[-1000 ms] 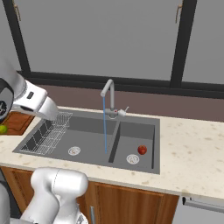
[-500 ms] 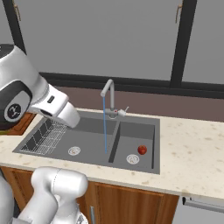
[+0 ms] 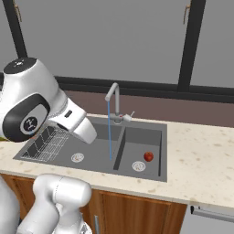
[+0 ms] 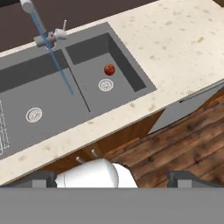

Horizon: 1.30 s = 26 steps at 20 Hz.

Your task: Pick the apple, pear from the sink and place them on the cutting board to airdry. Then turn off the sink faucet.

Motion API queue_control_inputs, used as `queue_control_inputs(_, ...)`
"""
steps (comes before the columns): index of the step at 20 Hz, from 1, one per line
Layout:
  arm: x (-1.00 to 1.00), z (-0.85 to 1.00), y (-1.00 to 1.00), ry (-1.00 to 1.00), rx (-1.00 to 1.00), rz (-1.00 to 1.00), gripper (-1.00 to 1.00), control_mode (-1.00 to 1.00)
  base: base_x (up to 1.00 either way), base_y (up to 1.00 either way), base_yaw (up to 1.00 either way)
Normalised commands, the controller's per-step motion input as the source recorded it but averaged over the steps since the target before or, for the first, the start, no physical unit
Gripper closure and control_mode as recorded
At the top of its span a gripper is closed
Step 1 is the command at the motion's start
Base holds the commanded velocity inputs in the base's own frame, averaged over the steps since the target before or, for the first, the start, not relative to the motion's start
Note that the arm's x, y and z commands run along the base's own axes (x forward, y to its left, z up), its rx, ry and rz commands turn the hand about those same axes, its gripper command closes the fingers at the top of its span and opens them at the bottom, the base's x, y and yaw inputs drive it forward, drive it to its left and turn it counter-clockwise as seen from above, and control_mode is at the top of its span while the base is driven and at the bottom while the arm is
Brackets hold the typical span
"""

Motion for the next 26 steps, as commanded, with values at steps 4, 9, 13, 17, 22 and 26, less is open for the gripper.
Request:
queue_control_inputs(4, 0.09, -0.09, -0.20, 0.00, 0.05, -0.12, -1.00, -1.00, 0.00, 0.00, 0.00)
queue_control_inputs(9, 0.12, -0.11, -0.19, 0.00, 0.13, -0.11, -1.00, -1.00, 0.00, 0.00, 0.00)
queue_control_inputs(13, 0.23, -0.15, -0.23, 0.00, 0.12, -0.10, -1.00, -1.00, 0.00, 0.00, 0.00)
queue_control_inputs(17, 0.24, -0.23, -0.20, 0.00, 0.03, -0.11, -1.00, -1.00, 0.00, 0.00, 0.00)
queue_control_inputs(22, 0.20, -0.20, -0.18, 0.00, 0.00, -0.13, -1.00, -1.00, 0.00, 0.00, 0.00)
queue_control_inputs(26, 0.19, -0.17, -0.19, 0.00, 0.00, -0.12, -1.00, -1.00, 0.00, 0.00, 0.00)
